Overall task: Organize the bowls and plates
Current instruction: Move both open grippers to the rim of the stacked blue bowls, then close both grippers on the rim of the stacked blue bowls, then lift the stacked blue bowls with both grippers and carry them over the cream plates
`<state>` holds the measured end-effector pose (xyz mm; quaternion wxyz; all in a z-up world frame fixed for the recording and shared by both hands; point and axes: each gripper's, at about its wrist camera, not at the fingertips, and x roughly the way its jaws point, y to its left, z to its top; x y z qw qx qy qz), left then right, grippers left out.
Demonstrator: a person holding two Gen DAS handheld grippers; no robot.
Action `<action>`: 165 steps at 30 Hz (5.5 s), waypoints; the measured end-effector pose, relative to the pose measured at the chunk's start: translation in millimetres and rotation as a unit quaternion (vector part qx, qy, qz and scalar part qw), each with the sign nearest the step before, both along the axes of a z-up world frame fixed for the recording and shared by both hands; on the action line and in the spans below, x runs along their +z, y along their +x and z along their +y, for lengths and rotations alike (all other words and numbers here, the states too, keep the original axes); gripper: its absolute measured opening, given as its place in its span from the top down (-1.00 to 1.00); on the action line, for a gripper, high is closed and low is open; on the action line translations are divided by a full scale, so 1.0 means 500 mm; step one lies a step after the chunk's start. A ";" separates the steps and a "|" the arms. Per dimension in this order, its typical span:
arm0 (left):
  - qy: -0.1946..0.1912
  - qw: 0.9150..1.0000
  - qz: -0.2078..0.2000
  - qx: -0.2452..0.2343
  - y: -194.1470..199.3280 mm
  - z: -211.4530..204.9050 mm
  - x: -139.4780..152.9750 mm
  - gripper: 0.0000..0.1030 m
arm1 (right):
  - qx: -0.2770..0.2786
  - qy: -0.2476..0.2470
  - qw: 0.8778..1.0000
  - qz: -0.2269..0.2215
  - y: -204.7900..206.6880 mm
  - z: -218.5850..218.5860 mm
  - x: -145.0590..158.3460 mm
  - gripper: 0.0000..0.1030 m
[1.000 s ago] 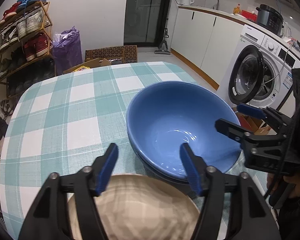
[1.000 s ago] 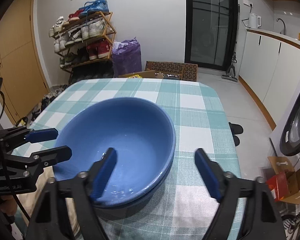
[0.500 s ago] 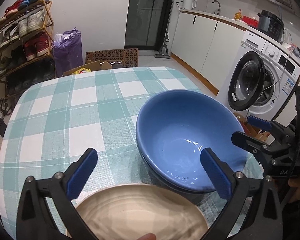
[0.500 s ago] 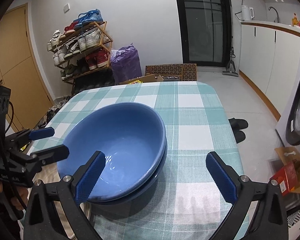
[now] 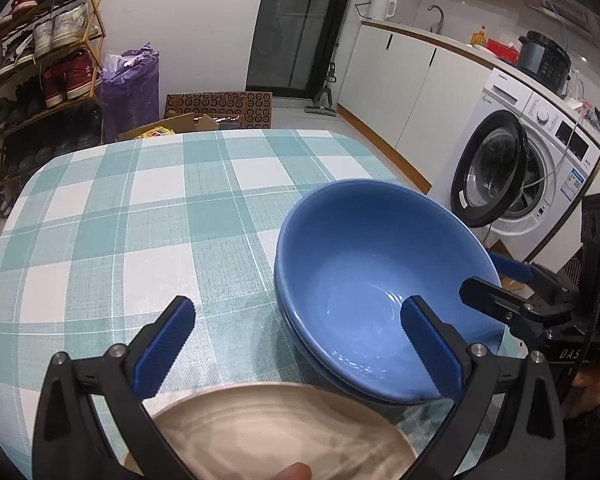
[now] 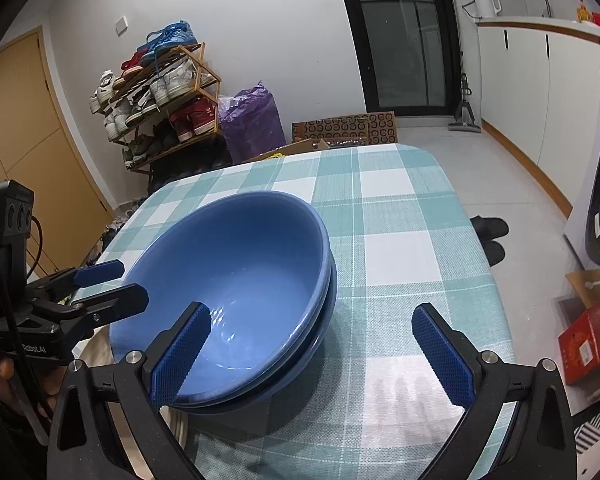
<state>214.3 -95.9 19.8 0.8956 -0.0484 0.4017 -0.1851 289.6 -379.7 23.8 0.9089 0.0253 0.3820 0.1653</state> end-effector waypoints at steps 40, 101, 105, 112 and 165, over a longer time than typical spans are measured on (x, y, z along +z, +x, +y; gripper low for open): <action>-0.034 0.997 0.062 -0.024 0.033 -0.015 -0.039 0.05 | 0.010 0.059 0.998 0.034 0.036 0.005 -0.035 -0.11; -0.024 0.998 0.053 -0.014 0.021 -0.021 -0.020 0.34 | -0.019 0.071 0.997 0.033 0.022 -0.015 -0.027 0.40; -0.023 0.998 0.052 -0.014 0.020 -0.023 -0.017 0.34 | -0.021 0.070 0.997 0.033 0.021 -0.013 -0.023 0.40; -0.023 0.998 0.050 -0.015 0.018 -0.024 -0.012 0.34 | -0.022 0.069 0.997 0.031 0.019 -0.012 -0.018 0.40; -0.023 1.000 0.005 -0.005 -0.083 -0.008 0.080 0.34 | -0.016 0.074 0.997 -0.014 -0.091 -0.005 0.093 0.40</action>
